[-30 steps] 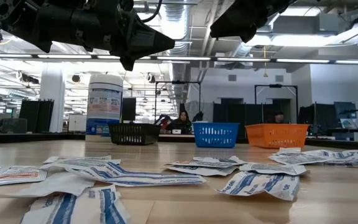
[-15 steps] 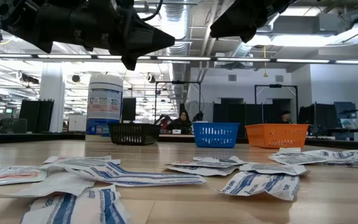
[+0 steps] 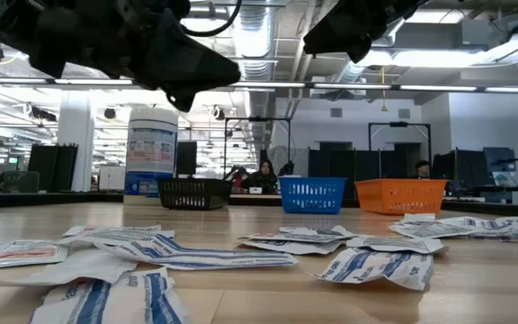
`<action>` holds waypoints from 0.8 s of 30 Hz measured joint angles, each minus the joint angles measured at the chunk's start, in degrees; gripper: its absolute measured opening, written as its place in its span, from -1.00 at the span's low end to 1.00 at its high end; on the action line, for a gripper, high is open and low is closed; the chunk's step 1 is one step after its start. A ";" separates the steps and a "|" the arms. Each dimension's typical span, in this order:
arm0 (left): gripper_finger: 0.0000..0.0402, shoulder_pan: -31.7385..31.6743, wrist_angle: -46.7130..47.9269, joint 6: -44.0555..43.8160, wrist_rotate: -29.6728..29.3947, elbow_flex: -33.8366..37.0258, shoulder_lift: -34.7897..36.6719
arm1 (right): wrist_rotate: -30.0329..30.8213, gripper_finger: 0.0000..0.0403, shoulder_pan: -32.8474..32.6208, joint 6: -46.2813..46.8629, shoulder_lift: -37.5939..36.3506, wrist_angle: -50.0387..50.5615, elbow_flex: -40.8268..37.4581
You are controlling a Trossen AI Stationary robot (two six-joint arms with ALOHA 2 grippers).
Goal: Pick & Place First Aid Supplies
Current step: Put the orange ointment pack into the orange bin
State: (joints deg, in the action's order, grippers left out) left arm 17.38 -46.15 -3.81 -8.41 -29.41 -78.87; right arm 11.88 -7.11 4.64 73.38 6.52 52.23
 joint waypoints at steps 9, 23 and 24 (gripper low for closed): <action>-0.57 5.90 17.59 -14.72 -5.77 0.00 0.00 | -2.01 -0.49 -0.41 5.51 0.00 2.73 0.00; -0.57 12.74 25.75 -25.40 -8.46 4.20 0.00 | -1.52 -0.49 2.43 6.42 0.04 -2.70 0.00; -0.57 12.96 25.74 -25.42 -9.60 4.94 0.00 | -1.51 -0.49 2.71 7.41 0.04 -2.61 -0.01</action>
State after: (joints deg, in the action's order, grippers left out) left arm 30.34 -20.41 -29.23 -18.01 -24.47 -78.87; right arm 10.37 -4.40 12.06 73.43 3.92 52.22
